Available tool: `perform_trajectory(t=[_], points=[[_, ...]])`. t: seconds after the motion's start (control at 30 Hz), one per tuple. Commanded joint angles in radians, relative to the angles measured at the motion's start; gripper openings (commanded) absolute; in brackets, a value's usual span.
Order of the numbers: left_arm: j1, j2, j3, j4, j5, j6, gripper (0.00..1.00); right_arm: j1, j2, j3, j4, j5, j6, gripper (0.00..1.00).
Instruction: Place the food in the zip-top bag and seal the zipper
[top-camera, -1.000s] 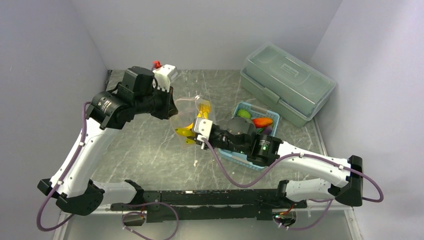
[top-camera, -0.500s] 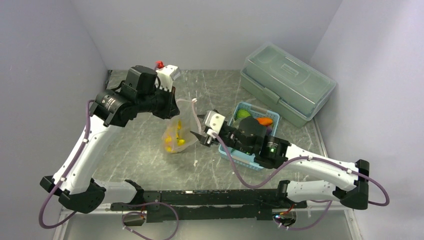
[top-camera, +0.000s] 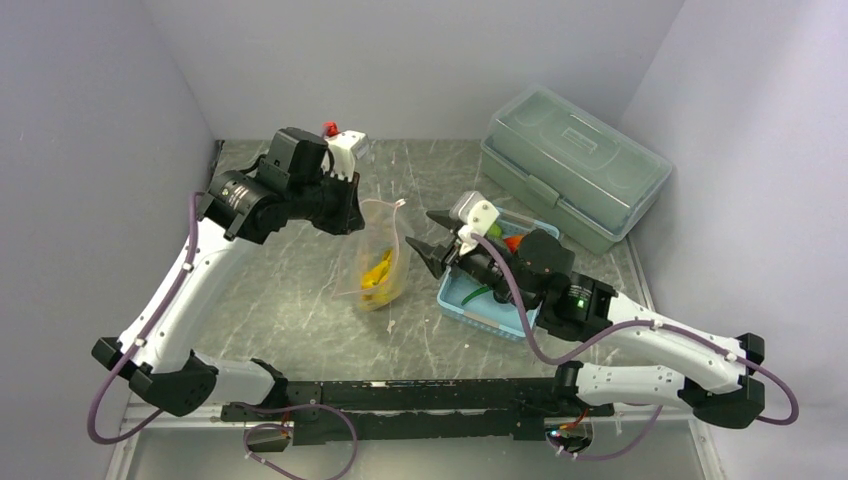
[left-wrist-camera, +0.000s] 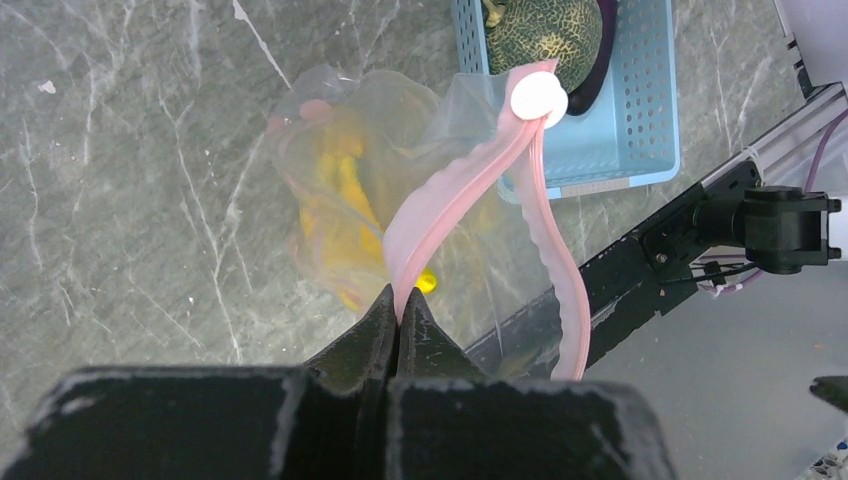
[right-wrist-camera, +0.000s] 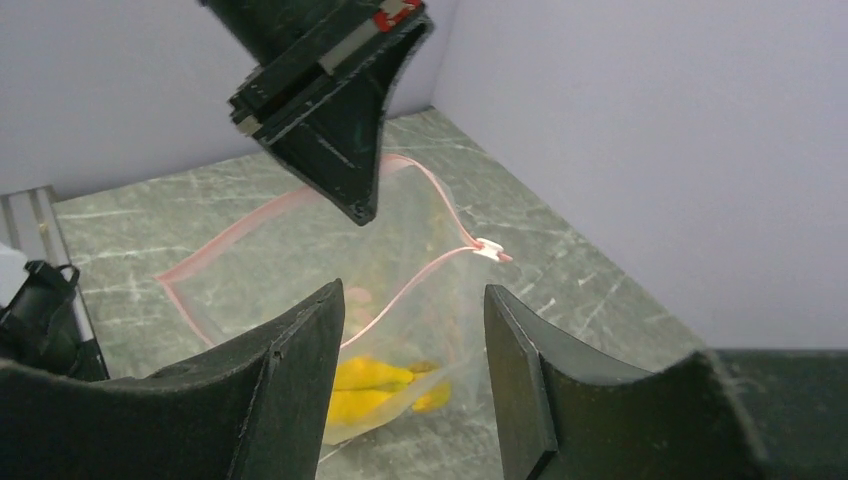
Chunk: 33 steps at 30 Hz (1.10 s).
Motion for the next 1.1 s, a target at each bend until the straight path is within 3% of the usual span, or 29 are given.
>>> perform_trajectory(t=[0.0,0.13,0.5,0.67,1.07], points=[[0.003,0.011,-0.004,0.05,-0.01,-0.002,0.0,-0.003,0.018,0.09,-0.13,0.179,0.127,0.56],[0.004,0.027,-0.02,0.056,-0.029,-0.007,0.0,-0.065,0.054,0.15,-0.291,0.227,0.22,0.56],[0.003,0.051,-0.085,0.094,-0.009,-0.032,0.0,-0.345,0.102,0.126,-0.532,0.083,0.428,0.61],[0.002,0.07,-0.137,0.121,-0.011,-0.049,0.0,-0.419,0.119,0.065,-0.512,-0.04,0.462,0.62],[-0.012,0.089,-0.209,0.169,-0.007,-0.083,0.0,-0.49,0.215,0.015,-0.432,-0.11,0.511,0.62]])
